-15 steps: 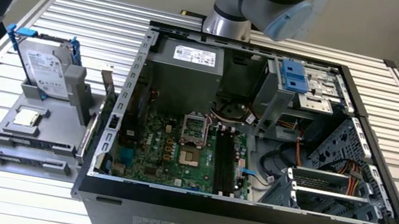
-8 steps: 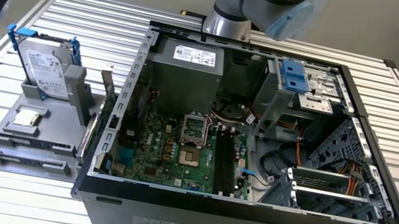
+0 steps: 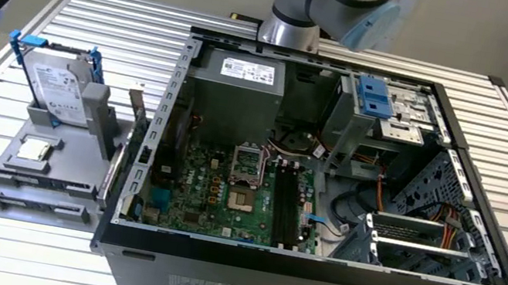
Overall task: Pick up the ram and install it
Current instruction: 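Reach for the ram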
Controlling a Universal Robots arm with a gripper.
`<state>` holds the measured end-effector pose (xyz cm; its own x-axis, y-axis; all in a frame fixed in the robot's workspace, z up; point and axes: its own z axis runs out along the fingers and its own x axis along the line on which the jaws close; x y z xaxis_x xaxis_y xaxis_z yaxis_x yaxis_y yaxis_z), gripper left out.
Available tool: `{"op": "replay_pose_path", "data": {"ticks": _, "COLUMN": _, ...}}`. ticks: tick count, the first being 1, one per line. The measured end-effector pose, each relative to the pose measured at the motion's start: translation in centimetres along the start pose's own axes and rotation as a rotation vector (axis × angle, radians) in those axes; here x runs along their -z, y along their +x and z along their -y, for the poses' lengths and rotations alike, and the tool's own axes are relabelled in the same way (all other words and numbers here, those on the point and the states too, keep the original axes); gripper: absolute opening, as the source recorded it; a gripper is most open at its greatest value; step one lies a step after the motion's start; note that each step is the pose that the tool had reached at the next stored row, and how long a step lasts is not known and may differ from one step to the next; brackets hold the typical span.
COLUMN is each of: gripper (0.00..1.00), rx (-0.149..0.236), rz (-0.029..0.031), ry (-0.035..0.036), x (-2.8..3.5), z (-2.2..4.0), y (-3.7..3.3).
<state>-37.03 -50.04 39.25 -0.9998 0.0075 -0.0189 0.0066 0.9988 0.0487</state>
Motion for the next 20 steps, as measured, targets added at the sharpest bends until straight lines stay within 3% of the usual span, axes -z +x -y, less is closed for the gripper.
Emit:
{"op": "replay_pose_path", "data": {"ticks": 15, "gripper": 0.00, "rx": -0.003, "rz": 0.0000, "ry": -0.0001, "x": 0.00, "z": 0.09, "y": 0.04}}
{"op": "replay_pose_path", "data": {"ticks": 20, "gripper": 0.00, "rx": 0.012, "rz": -0.0006, "ry": -0.0001, "x": 0.00, "z": 0.07, "y": 0.07}}
